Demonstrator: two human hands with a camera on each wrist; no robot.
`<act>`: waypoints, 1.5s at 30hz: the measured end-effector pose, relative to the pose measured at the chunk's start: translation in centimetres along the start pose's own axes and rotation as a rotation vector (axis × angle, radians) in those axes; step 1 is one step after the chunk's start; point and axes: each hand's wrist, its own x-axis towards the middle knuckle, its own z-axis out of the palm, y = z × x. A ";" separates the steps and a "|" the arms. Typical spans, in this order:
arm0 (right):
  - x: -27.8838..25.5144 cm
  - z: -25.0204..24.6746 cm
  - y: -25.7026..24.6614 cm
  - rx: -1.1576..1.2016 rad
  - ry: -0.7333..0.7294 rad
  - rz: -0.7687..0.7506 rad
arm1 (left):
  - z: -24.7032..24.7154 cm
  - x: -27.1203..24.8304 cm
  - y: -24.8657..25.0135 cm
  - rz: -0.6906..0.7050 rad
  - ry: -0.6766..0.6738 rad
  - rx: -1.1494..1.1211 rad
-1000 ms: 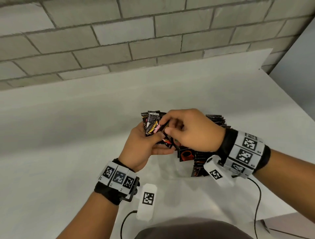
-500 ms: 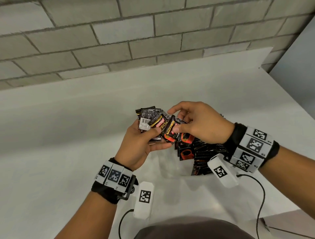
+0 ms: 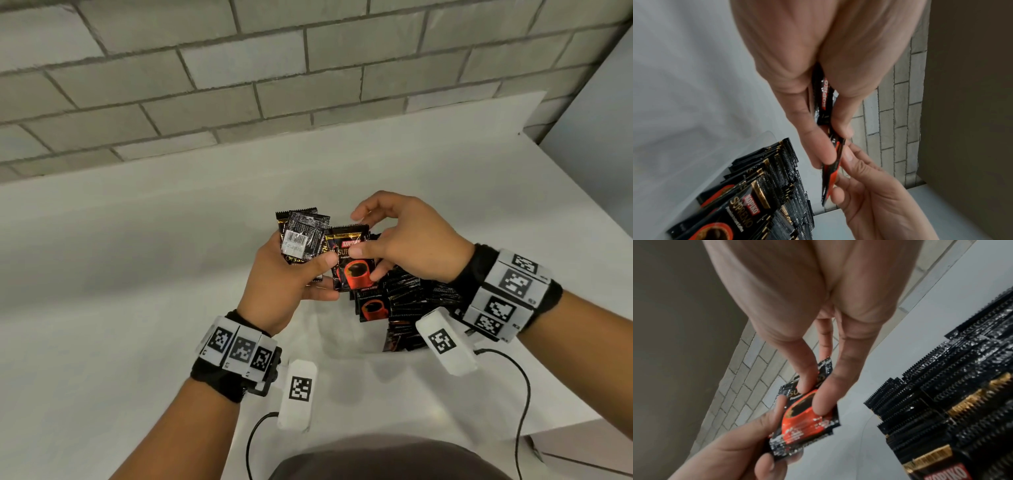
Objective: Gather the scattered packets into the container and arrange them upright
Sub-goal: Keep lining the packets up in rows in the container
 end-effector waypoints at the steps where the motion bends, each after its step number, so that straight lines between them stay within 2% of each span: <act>1: 0.1 0.0 0.1 -0.012 -0.008 0.002 | 0.0 0.0 0.0 -0.003 0.003 -0.002; 7: 0.3 -1.1 -0.1 -0.268 -0.068 -0.005 | -0.5 0.3 -0.3 -0.028 0.056 -0.061; 14: 0.0 -1.1 0.7 -0.348 -0.171 0.099 | -3.1 0.7 -0.5 -0.031 0.152 -0.127; 19: 0.3 -0.1 2.4 -0.724 -0.244 -0.001 | -3.9 0.6 -0.7 -0.029 0.183 -0.114; 22: 0.6 0.3 3.5 -0.886 -0.305 -0.011 | -3.8 0.4 -1.0 -0.042 0.165 -0.108; 30: 0.7 1.1 3.3 -1.241 -0.353 -0.045 | -3.0 0.2 -1.5 -0.058 0.110 -0.093; 39: 0.8 1.1 3.4 -1.241 -0.323 -0.025 | -3.0 0.1 -2.0 -0.068 0.086 -0.103; 42: 0.9 0.5 2.8 -1.149 -0.285 -0.012 | -2.8 0.0 -1.8 -0.103 0.056 -0.145; 45: 0.7 -0.7 1.2 -0.943 -0.174 -0.045 | -2.4 -0.4 -1.3 -0.136 -0.002 -0.202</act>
